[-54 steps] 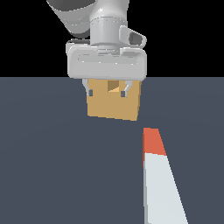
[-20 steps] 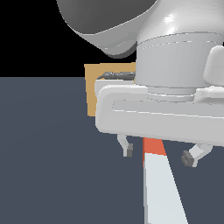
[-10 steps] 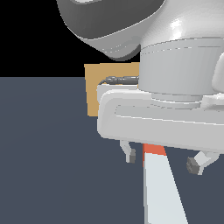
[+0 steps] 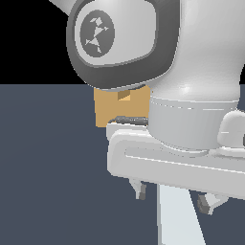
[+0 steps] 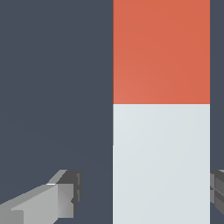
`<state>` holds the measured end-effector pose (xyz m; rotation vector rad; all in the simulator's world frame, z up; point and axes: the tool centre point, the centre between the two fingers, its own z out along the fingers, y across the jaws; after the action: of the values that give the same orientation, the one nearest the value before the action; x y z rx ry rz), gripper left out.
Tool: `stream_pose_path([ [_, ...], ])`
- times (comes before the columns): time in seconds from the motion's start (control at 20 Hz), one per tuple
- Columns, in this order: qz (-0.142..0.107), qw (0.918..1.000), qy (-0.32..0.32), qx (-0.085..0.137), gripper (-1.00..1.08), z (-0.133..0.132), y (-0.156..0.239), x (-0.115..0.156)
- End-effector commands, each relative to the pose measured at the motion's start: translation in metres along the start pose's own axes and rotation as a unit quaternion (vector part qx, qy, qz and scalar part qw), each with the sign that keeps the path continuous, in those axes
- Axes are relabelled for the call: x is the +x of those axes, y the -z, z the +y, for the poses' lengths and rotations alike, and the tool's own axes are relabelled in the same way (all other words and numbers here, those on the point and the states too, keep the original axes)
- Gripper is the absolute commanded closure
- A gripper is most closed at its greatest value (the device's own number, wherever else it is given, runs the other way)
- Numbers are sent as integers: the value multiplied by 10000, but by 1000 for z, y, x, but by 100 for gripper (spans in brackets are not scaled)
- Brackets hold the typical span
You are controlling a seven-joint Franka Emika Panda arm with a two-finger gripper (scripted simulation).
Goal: Insert the peg into the horizontal hole in a box.
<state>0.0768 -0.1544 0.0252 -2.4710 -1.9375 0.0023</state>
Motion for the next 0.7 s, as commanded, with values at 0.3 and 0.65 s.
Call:
stream_pose_path([
  [0.3, 1, 10000, 0, -10, 108, 2, -4, 0],
  [0.65, 1, 10000, 0, -10, 108, 2, -4, 0],
])
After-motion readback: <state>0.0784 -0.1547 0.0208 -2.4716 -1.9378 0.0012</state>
